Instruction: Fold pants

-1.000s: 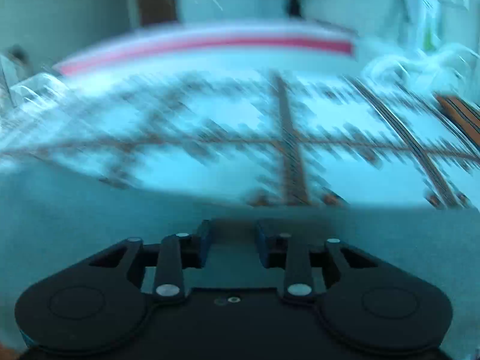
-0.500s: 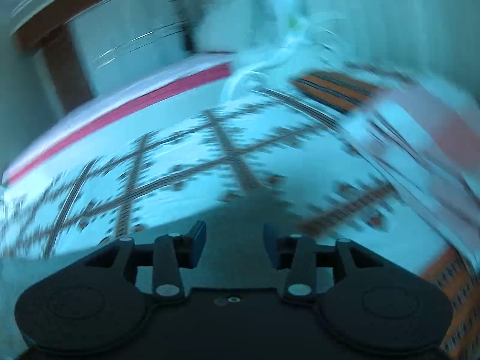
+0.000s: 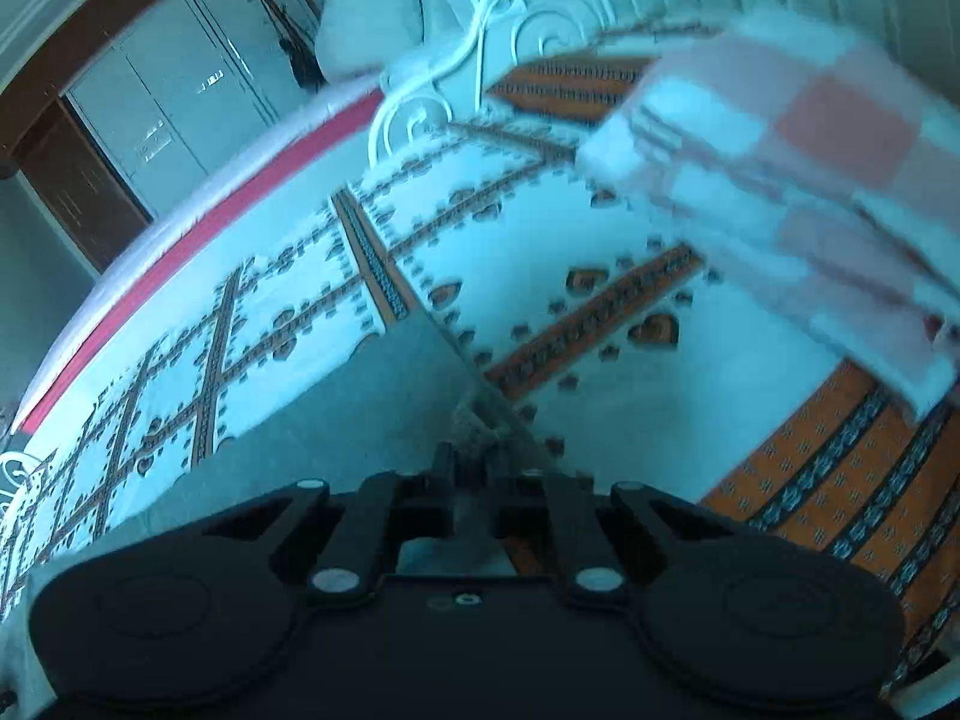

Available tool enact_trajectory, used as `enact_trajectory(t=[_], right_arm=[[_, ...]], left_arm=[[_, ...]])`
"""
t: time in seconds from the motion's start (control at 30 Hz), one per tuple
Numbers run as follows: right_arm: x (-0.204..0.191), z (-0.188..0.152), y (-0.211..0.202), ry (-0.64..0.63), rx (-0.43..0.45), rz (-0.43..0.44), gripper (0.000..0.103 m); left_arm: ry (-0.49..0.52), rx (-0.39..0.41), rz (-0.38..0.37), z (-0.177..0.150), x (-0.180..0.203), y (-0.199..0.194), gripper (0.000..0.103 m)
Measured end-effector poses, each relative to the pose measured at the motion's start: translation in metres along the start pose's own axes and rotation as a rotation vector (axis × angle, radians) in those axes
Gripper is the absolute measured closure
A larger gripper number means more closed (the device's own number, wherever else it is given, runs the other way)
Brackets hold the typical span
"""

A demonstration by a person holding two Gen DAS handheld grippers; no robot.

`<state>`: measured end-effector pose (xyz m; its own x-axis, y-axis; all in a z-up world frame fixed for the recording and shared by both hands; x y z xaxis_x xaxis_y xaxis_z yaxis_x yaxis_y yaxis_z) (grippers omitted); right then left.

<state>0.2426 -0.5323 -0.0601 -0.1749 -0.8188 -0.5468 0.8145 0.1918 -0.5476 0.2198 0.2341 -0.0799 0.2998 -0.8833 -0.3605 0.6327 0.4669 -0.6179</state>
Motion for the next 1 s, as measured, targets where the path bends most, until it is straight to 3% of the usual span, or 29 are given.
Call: enact_trajectory(t=[0.07,0.23,0.37,0.5,0.53,0.57,0.6,0.7,0.77,0.9,0.97,1.0], right_arm=[[0.007,-0.009,0.010,0.004,-0.076,-0.057,0.100],[0.005,-0.003,-0.014,0.050,0.010,-0.029,0.086],[0.027,-0.015,-0.007,0.272,-0.054,0.076,0.068],[0.036,-0.018,0.010,0.392,-0.044,0.161,0.063],[0.036,-0.017,0.012,0.401,-0.043,0.170,0.070],[0.034,-0.016,0.014,0.380,-0.050,0.163,0.101],[0.028,-0.015,0.014,0.337,-0.059,0.160,0.102],[-0.001,-0.001,-0.011,0.186,0.066,0.255,0.103],[-0.011,0.000,-0.026,0.112,0.107,0.252,0.103],[0.012,-0.021,0.013,0.136,-0.115,0.022,0.098],[0.011,-0.019,0.016,0.144,-0.102,0.031,0.092],[0.009,-0.017,0.013,0.152,-0.090,0.041,0.089]], left_arm=[[0.001,0.003,-0.004,-0.001,-0.001,0.000,0.000],[0.006,0.007,-0.007,-0.002,-0.001,-0.001,0.000],[0.004,0.005,-0.004,-0.002,0.000,0.000,0.000],[0.002,0.003,-0.002,0.001,0.000,-0.003,0.000],[-0.006,0.006,-0.008,0.003,-0.001,-0.005,0.000],[-0.015,0.005,-0.016,0.005,-0.001,-0.008,0.000],[-0.020,0.006,-0.027,0.007,-0.001,-0.012,0.000],[-0.017,0.037,-0.068,0.011,0.003,-0.034,0.000],[-0.002,0.082,-0.104,0.011,0.010,-0.053,0.000],[-0.072,0.096,-0.208,-0.001,0.042,-0.079,0.000],[-0.054,0.060,-0.244,-0.016,0.072,-0.080,0.000],[-0.007,0.010,-0.222,-0.025,0.089,-0.073,0.000]])
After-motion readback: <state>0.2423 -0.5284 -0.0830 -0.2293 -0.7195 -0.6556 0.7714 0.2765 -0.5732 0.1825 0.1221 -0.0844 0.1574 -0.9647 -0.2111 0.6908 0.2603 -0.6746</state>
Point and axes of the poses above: each gripper's, at about its wrist camera, not at the fingertips, and y roughly the way its jaws point, x to its right, z to its top, the point moved 4 cm from there along y, roughly the way its jaws point, and after that the axes turned 14 degrees about z, right-handed, at the moved point
